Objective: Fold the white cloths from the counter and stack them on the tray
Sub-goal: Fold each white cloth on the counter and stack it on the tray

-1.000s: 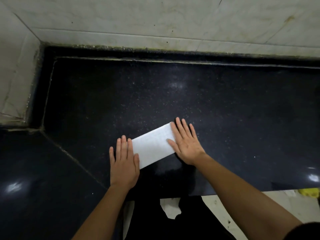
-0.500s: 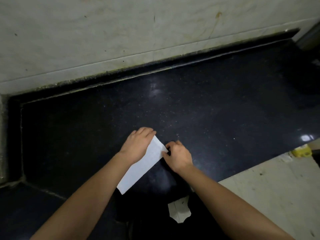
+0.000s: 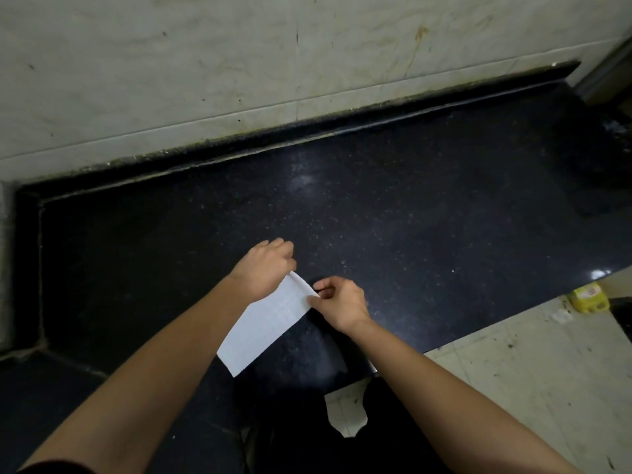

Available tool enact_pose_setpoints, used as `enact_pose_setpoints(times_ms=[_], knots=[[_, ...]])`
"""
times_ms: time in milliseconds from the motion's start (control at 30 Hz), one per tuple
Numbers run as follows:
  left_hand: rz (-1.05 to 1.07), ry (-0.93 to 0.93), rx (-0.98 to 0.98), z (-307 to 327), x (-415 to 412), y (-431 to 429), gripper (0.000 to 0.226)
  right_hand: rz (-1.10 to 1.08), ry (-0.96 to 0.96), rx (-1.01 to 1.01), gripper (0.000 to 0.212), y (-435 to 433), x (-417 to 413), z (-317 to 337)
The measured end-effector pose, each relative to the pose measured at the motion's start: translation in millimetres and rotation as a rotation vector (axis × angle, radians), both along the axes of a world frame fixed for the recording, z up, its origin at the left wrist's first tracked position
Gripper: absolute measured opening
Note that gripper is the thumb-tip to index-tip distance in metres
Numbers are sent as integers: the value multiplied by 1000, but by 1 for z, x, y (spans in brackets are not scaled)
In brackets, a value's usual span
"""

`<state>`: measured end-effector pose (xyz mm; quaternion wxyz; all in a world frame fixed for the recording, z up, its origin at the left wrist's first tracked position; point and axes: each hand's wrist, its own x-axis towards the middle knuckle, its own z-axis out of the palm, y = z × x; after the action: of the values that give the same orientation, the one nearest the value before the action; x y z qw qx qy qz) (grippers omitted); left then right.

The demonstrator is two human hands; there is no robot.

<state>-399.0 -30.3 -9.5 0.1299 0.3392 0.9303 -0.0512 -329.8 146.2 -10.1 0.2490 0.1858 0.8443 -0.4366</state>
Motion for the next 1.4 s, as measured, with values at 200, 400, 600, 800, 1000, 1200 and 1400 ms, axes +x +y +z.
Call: enact_pose_setpoints(times_ms=[200,400,600,800,1000,1200,1400], knots=[[414,31,417,8,58,-63,24,212,90,-103,6,-33,26,12],[834,-139,586,-5,124,-115,21,531,137,-66,9,-83,56,2],[1053,-216,706,-19,158,-130,43,737,149,35,17,-114,75,-7],[1113,-215,755,-35,175,-136,46,878,195,106,23,-122,77,-11],[1072,-205,790,-33,173,-129,45,1044,363,208,26,-119,80,-14],[1074,-198,810,-41,178,-123,42,1165,466,211,24,-110,79,-24],[872,-1,545,-37,190,-107,54,1017,723,358,43,-83,53,-27]])
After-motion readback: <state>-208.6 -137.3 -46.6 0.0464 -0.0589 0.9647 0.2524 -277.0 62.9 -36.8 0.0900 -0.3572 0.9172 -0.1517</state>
